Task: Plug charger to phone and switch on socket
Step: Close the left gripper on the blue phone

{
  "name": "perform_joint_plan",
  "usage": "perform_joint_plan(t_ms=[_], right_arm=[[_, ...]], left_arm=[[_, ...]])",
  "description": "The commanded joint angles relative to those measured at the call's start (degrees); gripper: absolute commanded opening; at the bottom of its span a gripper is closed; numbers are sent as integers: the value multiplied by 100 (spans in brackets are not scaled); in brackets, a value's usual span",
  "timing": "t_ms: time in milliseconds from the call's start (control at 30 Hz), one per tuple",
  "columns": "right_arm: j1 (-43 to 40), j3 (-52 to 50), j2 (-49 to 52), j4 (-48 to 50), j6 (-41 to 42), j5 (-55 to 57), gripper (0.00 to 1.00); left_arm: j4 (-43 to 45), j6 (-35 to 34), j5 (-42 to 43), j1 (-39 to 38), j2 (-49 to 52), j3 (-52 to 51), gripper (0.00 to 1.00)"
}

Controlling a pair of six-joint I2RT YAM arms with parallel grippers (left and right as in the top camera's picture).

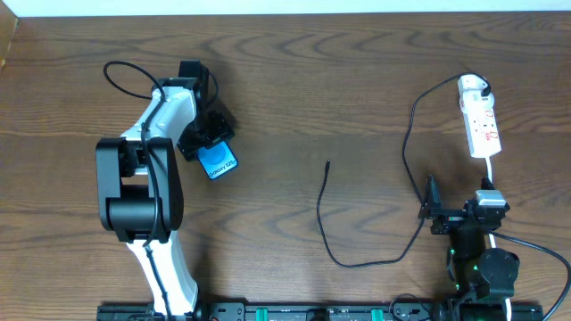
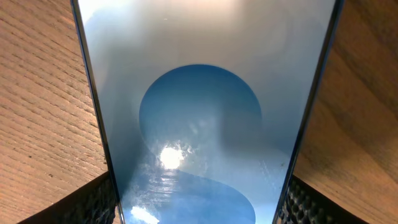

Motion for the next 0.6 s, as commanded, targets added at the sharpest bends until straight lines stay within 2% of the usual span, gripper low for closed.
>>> perform_joint_plan(t_ms=[0,333,567], right_arm=[[66,-7,-31,-24,-68,-33,99],[66,-7,-31,-26,-68,-33,99],[66,-7,-31,-24,-68,-33,99]], left_arm=[[-31,55,-94,2,166,20,73],[-35,-9,-94,2,166,20,63],[-33,-11,-94,2,166,20,47]])
